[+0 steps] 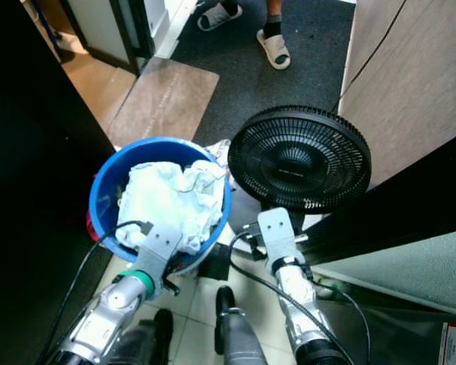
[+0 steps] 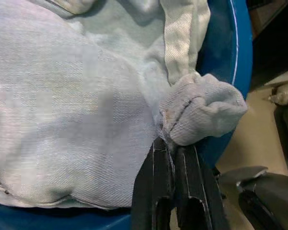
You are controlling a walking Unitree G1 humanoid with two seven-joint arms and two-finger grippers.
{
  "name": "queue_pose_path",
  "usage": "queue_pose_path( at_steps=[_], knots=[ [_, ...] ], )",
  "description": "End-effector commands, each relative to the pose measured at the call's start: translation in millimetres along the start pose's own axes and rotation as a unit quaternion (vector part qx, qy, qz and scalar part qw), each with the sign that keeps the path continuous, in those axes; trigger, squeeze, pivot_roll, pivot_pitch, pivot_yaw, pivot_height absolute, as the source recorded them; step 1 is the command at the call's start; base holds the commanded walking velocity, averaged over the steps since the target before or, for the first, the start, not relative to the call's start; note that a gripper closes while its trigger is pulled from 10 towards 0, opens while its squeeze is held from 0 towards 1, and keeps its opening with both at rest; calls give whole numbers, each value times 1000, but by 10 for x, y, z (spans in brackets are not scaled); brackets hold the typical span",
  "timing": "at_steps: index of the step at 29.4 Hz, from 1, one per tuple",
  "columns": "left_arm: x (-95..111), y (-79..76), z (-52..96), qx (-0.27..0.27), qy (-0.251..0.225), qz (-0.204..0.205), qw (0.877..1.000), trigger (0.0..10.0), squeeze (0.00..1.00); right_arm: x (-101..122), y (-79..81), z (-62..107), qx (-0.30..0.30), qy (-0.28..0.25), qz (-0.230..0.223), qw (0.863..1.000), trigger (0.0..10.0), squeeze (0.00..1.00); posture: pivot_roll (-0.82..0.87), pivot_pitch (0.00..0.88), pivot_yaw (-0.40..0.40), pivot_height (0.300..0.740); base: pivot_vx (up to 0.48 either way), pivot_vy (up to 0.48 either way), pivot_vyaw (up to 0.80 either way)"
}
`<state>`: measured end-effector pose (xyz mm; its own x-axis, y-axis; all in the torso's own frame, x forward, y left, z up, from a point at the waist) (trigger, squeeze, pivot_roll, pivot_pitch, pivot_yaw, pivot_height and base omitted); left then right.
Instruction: Clothes washing
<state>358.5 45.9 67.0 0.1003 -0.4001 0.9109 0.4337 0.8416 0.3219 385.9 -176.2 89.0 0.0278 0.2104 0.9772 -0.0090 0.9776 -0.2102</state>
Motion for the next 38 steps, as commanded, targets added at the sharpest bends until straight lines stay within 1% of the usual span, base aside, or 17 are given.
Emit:
queue_pose_path(
  at_steps=[1,14,15,16,17,18,19,20,22,23,25,27,28,29,30,35,38],
  knots=[
    [-152,-75,37,-7,20,5,1000,0,0,-227,53,92,7,35,-1,999,10000,0,41,495,62,740,0,0,0],
    [-50,-58,82,-3,-3,4,1000,0,0,-243,22,115,0,35,-4,999,10000,0,48,471,79,740,0,0,0],
    [127,63,149,11,-35,3,999,3059,0,-171,44,109,-2,22,-17,1000,10000,0,61,420,78,740,0,0,0],
    [127,63,149,11,-35,3,999,3059,0,-171,44,109,-2,22,-17,1000,10000,0,61,420,78,740,0,0,0],
    [374,225,245,29,-72,7,997,10000,0,-51,82,107,-2,2,-35,999,10000,0,72,392,76,740,0,0,0],
    [624,378,353,45,-109,17,993,10000,0,68,129,115,1,-17,-52,998,10000,0,82,367,72,740,0,0,0],
    [624,378,353,45,-109,17,993,10000,0,68,129,115,1,-17,-52,998,10000,0,82,367,72,740,0,0,0],
    [773,467,427,55,-132,24,989,10000,0,142,159,124,2,-29,-63,998,10000,0,82,367,72,740,0,0,0],
    [773,467,427,55,-132,24,989,10000,0,142,159,124,2,-29,-63,998,10000,0,82,367,72,740,0,0,0],
    [978,592,506,68,-159,36,984,10000,0,232,234,147,10,-43,-75,996,10000,0,97,320,63,740,0,0,0],
    [978,592,506,68,-159,36,984,10000,0,232,234,147,10,-43,-75,996,10000,0,97,320,63,740,0,0,0],
    [1324,790,621,89,-207,62,972,10000,0,389,390,185,27,-68,-94,993,10000,0,109,243,53,740,0,0,0],
    [1324,790,621,89,-207,62,972,10000,0,389,390,185,27,-68,-94,993,10000,0,109,243,53,740,0,0,0],
    [1518,895,677,99,-234,76,964,10000,0,491,413,191,28,-85,-104,991,10000,0,112,184,44,740,0,0,0],
    [1518,895,677,99,-234,76,964,10000,0,491,413,191,28,-85,-104,991,10000,0,112,184,44,740,0,0,0],
    [1887,1114,796,119,-290,80,946,10000,0,725,324,165,14,-123,-122,985,10000,0,116,89,27,740,0,0,0],
    [2059,1241,937,134,-317,49,938,10000,0,945,273,184,13,-156,-130,979,10000,0,119,22,9,740,0,0,0]
  ],
)
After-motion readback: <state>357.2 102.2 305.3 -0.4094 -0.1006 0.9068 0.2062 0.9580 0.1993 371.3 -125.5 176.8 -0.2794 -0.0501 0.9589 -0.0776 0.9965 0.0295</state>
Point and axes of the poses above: a point about 5 cm out from each wrist's last joint towards the gripper, its own z axis pointing back from the gripper into the wrist, its own x axis along the axis of the wrist's last joint, y = z × x, the point moved 6 cm from there along -z, pointing out of the wrist towards the gripper, and after that the axes turned 7 degrees about -z, right-handed, at the moved point
